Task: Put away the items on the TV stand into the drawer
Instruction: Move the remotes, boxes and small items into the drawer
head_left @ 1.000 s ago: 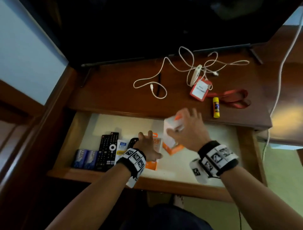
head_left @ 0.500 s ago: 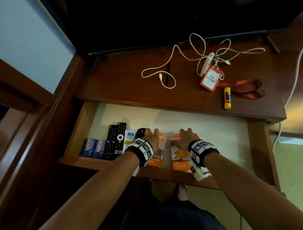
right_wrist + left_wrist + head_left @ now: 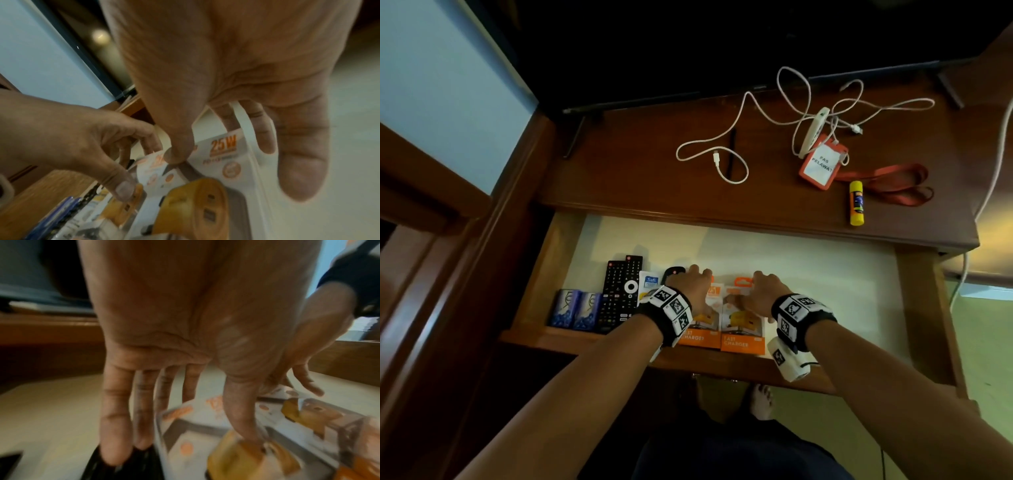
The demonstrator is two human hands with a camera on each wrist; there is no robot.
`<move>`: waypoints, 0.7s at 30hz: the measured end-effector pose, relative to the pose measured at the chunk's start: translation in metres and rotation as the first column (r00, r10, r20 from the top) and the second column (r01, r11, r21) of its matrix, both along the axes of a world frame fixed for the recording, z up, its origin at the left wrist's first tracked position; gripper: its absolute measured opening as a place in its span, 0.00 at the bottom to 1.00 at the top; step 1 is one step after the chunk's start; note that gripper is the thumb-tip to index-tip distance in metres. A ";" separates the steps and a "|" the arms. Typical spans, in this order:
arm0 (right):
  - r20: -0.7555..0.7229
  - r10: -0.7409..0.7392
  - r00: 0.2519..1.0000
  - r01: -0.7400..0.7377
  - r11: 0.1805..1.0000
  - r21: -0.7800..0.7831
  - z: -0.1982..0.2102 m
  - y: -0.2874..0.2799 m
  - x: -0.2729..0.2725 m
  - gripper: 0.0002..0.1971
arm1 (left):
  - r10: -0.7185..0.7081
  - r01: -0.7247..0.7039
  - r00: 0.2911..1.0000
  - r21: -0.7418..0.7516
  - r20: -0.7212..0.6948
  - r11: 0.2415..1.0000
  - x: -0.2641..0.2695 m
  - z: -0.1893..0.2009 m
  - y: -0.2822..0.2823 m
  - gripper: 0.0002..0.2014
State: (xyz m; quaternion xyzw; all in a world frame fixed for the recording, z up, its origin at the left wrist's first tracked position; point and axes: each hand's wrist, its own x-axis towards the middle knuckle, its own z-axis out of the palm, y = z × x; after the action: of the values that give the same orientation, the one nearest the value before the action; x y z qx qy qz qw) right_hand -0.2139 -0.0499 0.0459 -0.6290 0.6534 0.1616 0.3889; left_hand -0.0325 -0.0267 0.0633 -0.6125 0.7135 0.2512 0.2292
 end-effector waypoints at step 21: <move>0.153 -0.357 0.922 0.384 0.782 -0.491 0.088 -0.137 -0.149 0.23 | 0.535 -0.699 0.635 -0.119 -0.557 0.705 -0.186 0.069 -0.192 0.23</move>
State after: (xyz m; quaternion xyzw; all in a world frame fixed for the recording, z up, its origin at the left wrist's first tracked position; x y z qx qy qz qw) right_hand -0.3628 -0.1871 0.1336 -0.5726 0.7730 -0.1136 0.2485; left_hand -0.2186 -0.2185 0.1323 -0.7674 0.5202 0.3382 -0.1617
